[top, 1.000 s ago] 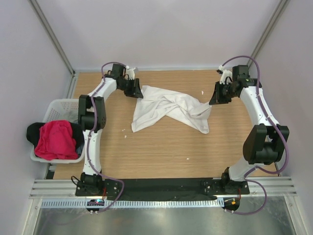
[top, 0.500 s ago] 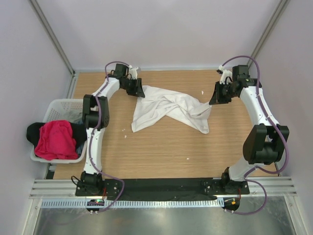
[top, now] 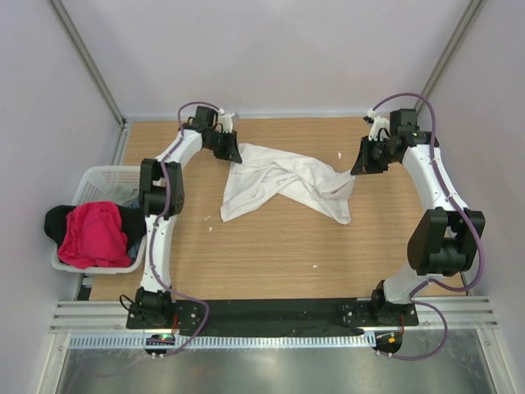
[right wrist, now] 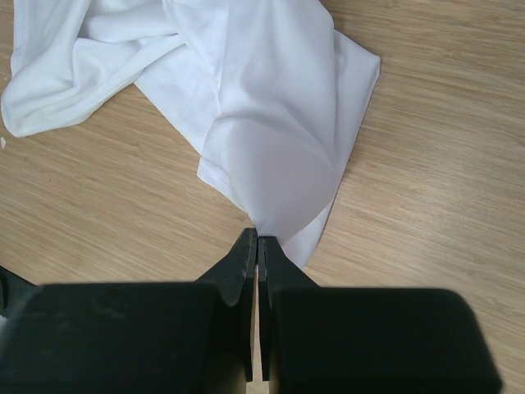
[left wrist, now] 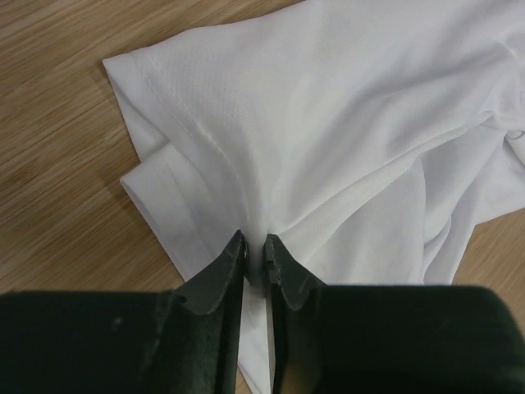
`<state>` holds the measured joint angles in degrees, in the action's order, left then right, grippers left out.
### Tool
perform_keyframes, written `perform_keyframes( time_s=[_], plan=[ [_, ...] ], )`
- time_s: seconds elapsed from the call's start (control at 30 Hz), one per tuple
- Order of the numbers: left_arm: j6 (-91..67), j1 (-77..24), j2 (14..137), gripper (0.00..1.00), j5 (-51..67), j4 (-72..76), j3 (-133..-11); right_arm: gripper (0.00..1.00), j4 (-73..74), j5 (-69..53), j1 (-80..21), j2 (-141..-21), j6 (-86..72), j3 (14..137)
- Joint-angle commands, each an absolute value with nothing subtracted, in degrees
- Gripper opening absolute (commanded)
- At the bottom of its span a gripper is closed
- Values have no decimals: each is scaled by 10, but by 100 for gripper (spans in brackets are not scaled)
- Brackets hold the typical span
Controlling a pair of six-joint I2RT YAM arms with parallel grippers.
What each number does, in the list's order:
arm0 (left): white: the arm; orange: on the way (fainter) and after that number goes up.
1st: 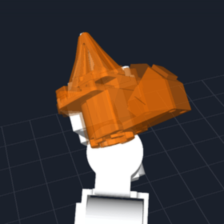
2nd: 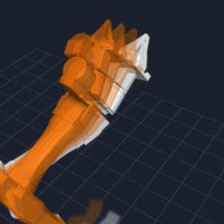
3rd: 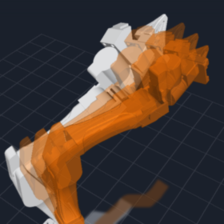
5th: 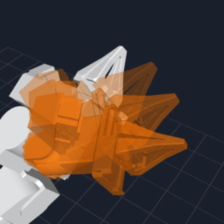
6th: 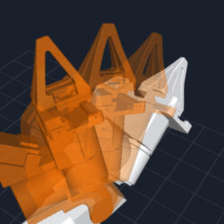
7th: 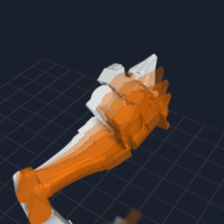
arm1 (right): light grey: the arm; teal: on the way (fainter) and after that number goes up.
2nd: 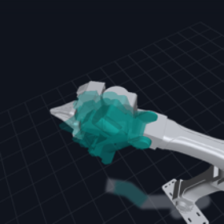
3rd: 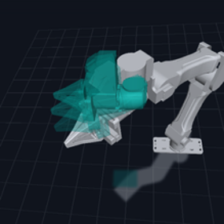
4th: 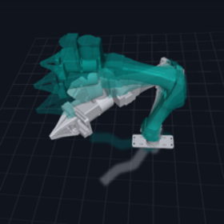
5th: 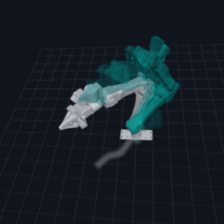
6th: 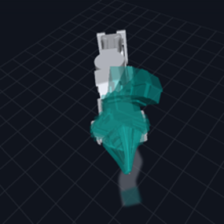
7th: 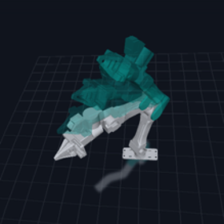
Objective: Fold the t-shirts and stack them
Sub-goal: Flatten the tshirt out
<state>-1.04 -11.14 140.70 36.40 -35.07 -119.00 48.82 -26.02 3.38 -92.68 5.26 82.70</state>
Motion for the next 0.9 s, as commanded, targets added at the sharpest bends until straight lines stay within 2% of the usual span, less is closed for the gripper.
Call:
perform_keyframes(
  time_s=[0.0,0.1,0.3,0.47,0.63,0.87],
  plan=[
    [-3,-111,1354,15,354,-359,-1189,1,470,-259,32,-924,56,833],
    [21,-110,1326,0,307,-373,-1187,1,473,-246,32,-921,60,838],
    [48,-98,1229,0,282,-388,-1179,1,452,-204,54,-897,38,884],
    [61,-98,1110,0,276,-392,-1147,1,446,-196,110,-903,16,999],
    [79,-103,1013,0,276,-411,-1124,1,451,-234,156,-902,-16,1096],
    [88,-105,898,0,283,-474,-1148,1,472,-272,161,-812,-21,1134]
  ],
)
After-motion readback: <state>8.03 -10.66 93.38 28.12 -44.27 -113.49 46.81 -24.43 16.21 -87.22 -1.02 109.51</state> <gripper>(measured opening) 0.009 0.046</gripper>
